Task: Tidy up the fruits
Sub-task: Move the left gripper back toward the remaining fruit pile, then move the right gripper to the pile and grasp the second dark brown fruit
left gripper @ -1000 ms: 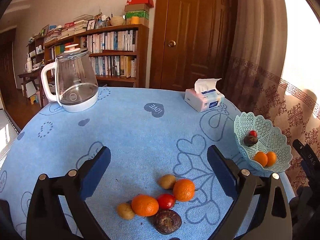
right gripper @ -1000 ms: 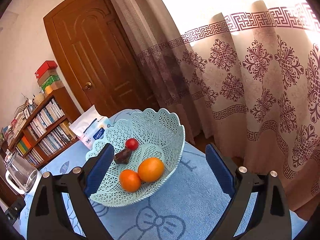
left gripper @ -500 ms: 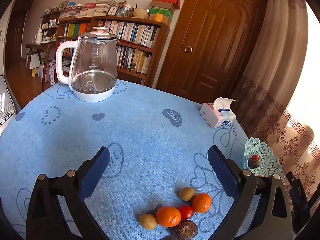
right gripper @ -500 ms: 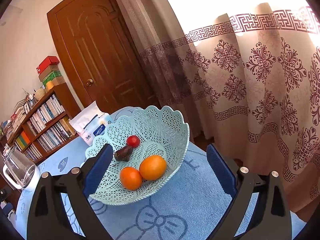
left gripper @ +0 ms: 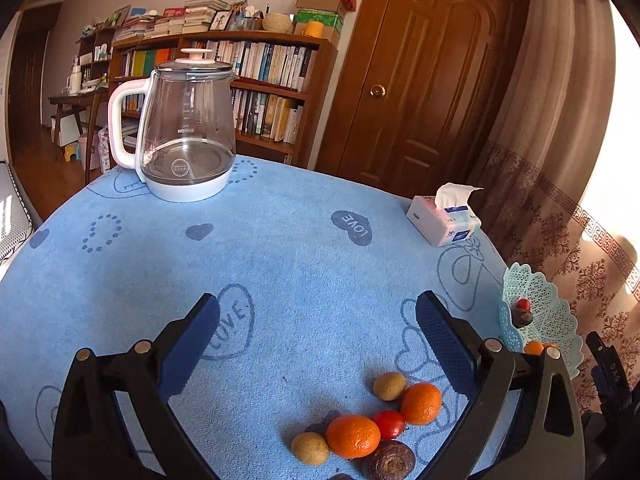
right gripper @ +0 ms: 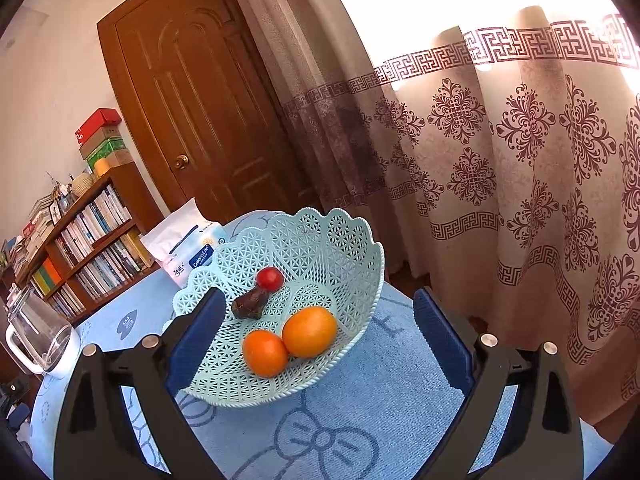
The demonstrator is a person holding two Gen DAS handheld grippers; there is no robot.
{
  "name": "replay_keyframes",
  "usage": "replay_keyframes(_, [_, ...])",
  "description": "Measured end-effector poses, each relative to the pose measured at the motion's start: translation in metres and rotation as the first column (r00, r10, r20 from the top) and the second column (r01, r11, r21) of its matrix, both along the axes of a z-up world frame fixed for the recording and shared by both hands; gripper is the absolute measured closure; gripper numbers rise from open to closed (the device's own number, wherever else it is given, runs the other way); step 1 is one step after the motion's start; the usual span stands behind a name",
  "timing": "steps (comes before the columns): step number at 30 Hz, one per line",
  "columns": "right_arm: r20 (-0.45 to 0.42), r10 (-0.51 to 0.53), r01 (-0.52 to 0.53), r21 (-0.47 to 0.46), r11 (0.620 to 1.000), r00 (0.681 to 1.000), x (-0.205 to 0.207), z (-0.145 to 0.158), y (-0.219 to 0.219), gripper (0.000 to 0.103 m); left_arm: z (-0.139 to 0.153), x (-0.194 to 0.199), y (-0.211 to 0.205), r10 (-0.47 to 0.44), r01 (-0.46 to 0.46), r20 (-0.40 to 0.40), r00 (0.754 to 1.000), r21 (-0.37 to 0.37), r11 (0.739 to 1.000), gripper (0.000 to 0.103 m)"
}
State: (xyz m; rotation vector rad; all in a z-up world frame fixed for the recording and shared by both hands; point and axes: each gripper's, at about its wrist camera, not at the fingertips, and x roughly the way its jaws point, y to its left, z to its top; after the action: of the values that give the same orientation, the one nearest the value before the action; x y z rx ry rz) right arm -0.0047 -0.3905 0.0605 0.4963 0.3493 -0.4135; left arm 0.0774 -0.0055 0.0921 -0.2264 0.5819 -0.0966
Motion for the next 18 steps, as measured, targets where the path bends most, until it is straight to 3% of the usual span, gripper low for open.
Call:
replay_keyframes(6, [0.002, 0.002, -0.002, -0.010, 1.000, 1.000, 0.001, 0.001, 0.004, 0.007, -0.007, 0.008, 0.004, -0.008, 0.008, -0.035, 0.999, -0.005, 1.000, 0.005])
replay_keyframes(10, [0.035, 0.018, -0.015, -0.089, 0.996, 0.999, -0.003, 0.009, 0.017, 0.007, -0.008, 0.009, 0.006, -0.030, 0.029, -0.061, 0.998, -0.010, 1.000, 0.006])
replay_keyframes(14, [0.066, 0.084, -0.073, -0.151, 0.986, 0.994, -0.005, 0.017, 0.031, 0.007, -0.009, 0.010, 0.006, -0.061, 0.060, -0.085, 0.995, -0.017, 0.998, 0.009])
replay_keyframes(18, [0.035, 0.196, -0.189, -0.141, 0.972, 0.980, 0.006, 0.017, 0.042, 0.007, -0.013, 0.005, 0.006, -0.093, 0.094, -0.100, 0.991, 0.005, 0.996, 0.017])
